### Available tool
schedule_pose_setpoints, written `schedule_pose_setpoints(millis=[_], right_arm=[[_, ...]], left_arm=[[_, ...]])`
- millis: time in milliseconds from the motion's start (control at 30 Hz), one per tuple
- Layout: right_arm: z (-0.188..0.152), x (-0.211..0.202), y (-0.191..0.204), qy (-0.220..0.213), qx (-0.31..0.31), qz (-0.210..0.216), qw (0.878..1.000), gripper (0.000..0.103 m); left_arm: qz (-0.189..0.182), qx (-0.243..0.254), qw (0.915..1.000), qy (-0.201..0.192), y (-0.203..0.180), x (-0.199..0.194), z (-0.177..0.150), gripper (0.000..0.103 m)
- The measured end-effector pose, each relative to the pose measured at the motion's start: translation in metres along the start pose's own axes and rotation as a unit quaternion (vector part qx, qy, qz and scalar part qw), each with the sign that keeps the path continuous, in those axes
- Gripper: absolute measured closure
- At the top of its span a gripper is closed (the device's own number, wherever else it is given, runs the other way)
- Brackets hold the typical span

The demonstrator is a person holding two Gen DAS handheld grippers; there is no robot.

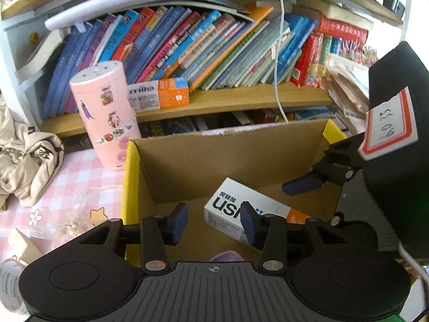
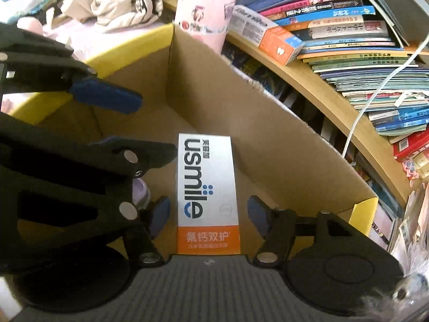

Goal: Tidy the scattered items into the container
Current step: 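Lower both held items into the yellow box and open both grippers, then withdraw both tools up and away from the yellow box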

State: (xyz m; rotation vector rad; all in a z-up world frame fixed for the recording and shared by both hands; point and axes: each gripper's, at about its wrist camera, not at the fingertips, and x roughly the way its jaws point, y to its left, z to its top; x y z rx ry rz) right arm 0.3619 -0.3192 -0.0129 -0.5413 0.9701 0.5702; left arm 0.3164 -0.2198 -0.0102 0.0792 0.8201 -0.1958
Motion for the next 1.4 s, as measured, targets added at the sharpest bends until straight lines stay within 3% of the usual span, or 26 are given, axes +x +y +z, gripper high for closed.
schedule_pose_setpoints(millis=[233, 400, 533, 767, 1033, 1400], right_arm=[[-0.004, -0.030, 0.000, -0.043, 0.023, 0.007, 0.999, 0.028], [-0.013, -0.058, 0.007, -0.079, 0.036, 0.010, 0.996, 0.025], [-0.023, -0.081, 0.013, -0.114, 0.058, 0.001, 0.992, 0.021], [-0.038, -0.118, 0.022, -0.171, 0.100, -0.029, 0.980, 0.013], [-0.060, -0.153, 0.052, -0.212, 0.141, -0.064, 0.965, 0.012], [-0.083, -0.180, 0.121, -0.230, 0.197, -0.099, 0.948, 0.011]], left_arm=[[-0.002, -0.012, 0.9993, -0.036, 0.003, -0.033, -0.005, 0.050], [-0.005, -0.018, 0.9975, -0.069, 0.007, -0.064, -0.015, 0.038], [-0.012, -0.031, 0.9950, -0.094, 0.011, -0.091, -0.025, 0.036], [0.002, -0.044, 0.9897, -0.136, 0.020, -0.130, -0.043, 0.021], [-0.002, -0.072, 0.9853, -0.155, 0.044, -0.165, -0.067, 0.015], [-0.015, -0.046, 0.9871, -0.153, 0.069, -0.195, -0.107, 0.010]])
